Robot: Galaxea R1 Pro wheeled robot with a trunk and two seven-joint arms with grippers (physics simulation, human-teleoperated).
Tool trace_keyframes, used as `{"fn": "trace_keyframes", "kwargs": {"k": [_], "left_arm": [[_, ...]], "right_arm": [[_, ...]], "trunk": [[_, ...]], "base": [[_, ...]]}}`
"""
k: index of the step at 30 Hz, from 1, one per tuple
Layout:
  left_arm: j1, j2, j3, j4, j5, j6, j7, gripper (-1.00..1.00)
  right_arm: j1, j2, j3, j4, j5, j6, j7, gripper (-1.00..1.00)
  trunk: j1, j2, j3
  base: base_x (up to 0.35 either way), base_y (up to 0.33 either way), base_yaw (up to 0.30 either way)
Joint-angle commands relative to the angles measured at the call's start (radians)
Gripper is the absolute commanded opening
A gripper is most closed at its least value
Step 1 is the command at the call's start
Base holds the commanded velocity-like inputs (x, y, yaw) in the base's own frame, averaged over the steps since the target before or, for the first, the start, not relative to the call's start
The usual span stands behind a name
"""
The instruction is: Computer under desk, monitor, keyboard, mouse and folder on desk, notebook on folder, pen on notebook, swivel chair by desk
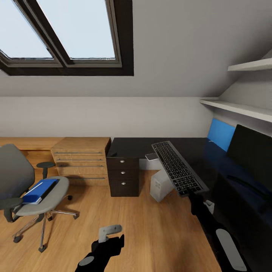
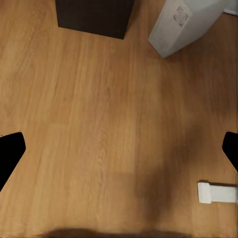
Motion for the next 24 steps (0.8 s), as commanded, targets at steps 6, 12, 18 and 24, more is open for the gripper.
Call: {"fn": "trace_keyframes", "kwargs": {"k": [6,12,18,24], "left_arm": [[-0.001,0.001,0.004,-0.001,0.012,0.002,0.010,1.00],[-0.001,0.002,0.004,-0.001,0.011,0.002,0.010,1.00],[-0.001,0.002,0.003,-0.001,0.008,0.000,0.010,1.00],[-0.001,0.002,0.003,-0.001,0.006,0.000,0.010,1.00]], "right_arm": [[-0.001,0.002,0.002,0.047,-0.013,0.005,0.016,-1.00],[-0.001,0.002,0.001,0.055,-0.013,0.006,0.018,-1.00],[-0.001,-0.001,-0.002,0.081,-0.010,0.005,0.017,-1.00],[-0.001,-0.002,-0.005,0.108,-0.010,0.004,0.018,-1.00]], "trunk": [[0.000,-0.001,-0.002],[0.000,-0.001,-0.002],[0.000,-0.001,-0.002],[0.000,-0.001,-0.002]], "base": [[-0.329,-0.162,0.000],[-0.277,-0.173,0.000],[-0.180,-0.228,0.000],[-0.158,-0.294,0.000]]}}
